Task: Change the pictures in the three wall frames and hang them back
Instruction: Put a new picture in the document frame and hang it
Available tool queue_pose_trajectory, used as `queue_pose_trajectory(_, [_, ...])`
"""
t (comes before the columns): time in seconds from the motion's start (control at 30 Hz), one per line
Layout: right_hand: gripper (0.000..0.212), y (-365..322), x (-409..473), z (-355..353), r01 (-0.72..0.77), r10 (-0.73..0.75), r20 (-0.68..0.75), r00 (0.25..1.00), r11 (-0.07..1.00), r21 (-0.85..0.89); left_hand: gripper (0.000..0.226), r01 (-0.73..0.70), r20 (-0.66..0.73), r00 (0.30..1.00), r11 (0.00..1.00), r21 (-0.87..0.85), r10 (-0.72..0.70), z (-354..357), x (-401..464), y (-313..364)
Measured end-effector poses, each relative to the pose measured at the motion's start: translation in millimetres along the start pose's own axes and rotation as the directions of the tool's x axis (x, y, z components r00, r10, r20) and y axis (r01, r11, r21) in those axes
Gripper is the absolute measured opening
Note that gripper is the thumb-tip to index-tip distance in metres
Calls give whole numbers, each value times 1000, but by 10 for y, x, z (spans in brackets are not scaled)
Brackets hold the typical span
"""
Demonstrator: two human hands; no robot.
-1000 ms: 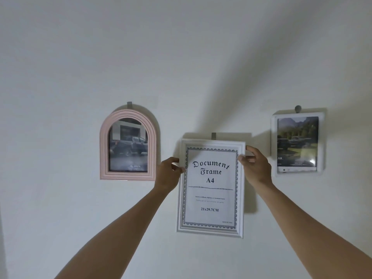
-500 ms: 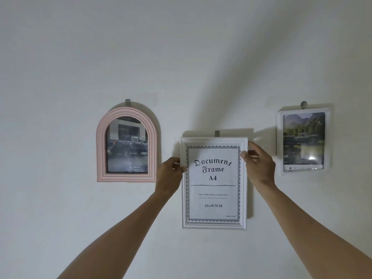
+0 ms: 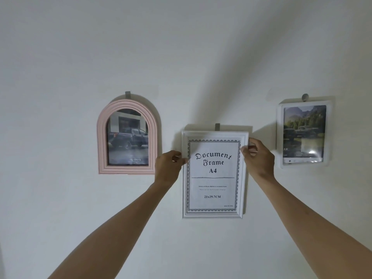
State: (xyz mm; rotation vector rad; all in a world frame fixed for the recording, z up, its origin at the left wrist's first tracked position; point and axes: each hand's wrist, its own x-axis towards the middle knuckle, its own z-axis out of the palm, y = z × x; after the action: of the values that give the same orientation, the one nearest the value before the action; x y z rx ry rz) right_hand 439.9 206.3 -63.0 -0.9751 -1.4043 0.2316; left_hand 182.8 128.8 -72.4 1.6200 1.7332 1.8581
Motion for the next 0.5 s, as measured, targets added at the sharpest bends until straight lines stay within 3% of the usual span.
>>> queue_pose_trajectory(0.37, [26, -41, -22, -129, 23, -21, 42, 999, 999, -42, 36, -10, -15, 1000, 998, 69, 11, -2, -15, 102])
queue_pose_trajectory(0.5, [31, -2, -10, -206, 52, -49, 41, 998, 997, -52, 48, -45, -71, 996, 994, 95, 52, 14, -37, 143])
